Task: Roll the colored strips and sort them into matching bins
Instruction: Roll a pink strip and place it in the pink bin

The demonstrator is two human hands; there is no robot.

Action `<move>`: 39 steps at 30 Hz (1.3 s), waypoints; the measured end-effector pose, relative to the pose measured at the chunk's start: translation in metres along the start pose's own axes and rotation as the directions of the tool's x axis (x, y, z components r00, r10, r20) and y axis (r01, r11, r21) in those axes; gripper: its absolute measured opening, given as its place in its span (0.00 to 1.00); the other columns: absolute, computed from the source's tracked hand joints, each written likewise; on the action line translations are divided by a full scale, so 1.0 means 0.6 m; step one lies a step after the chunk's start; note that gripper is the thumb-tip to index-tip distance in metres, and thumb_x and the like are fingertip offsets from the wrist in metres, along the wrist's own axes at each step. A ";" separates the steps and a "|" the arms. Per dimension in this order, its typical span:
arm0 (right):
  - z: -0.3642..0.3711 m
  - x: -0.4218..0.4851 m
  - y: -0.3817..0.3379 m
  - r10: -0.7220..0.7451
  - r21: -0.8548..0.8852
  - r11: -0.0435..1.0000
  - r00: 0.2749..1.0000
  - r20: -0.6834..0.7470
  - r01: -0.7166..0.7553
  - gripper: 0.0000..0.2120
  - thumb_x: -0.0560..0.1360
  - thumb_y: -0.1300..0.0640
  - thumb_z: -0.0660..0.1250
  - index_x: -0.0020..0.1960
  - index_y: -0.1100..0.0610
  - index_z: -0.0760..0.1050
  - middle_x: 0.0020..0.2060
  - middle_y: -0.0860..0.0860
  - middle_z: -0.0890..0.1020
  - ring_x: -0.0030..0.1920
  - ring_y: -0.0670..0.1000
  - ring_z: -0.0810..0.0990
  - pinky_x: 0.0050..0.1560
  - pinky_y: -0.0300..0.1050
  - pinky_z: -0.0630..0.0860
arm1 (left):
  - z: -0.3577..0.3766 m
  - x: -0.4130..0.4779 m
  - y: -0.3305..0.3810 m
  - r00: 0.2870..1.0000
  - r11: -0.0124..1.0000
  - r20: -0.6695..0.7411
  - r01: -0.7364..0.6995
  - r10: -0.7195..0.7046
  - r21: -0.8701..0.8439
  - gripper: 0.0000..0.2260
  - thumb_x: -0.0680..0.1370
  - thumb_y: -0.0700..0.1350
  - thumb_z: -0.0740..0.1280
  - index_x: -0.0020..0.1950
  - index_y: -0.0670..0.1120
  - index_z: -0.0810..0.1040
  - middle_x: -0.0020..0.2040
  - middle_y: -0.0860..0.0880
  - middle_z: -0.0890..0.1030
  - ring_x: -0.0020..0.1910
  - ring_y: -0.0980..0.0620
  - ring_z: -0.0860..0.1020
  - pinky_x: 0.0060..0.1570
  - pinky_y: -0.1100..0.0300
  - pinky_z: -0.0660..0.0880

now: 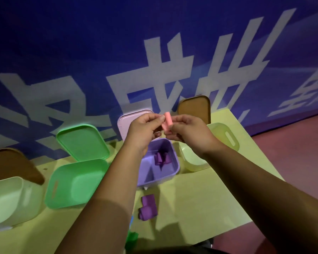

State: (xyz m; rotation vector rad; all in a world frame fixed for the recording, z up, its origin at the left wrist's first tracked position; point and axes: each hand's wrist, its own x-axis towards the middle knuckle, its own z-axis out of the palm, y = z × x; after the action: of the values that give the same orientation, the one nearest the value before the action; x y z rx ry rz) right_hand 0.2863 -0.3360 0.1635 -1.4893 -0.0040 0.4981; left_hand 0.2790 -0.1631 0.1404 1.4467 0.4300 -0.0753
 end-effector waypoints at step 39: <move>-0.454 0.209 0.183 0.052 -0.634 0.744 0.964 -0.261 -0.211 0.15 0.82 0.52 0.71 0.68 0.53 0.79 0.42 0.48 0.83 0.42 0.46 0.82 0.45 0.45 0.78 | 0.399 0.267 -0.335 0.801 0.761 -0.424 0.568 -0.423 0.314 0.08 0.75 0.46 0.81 0.41 0.47 0.84 0.43 0.46 0.88 0.45 0.42 0.87 0.53 0.48 0.86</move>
State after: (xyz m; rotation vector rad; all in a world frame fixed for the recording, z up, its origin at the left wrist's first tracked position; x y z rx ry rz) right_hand 0.4473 -0.5541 -0.0057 -2.2590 0.1207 0.4568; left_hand 0.4226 -0.3891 -0.0866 1.7470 1.1423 -0.3896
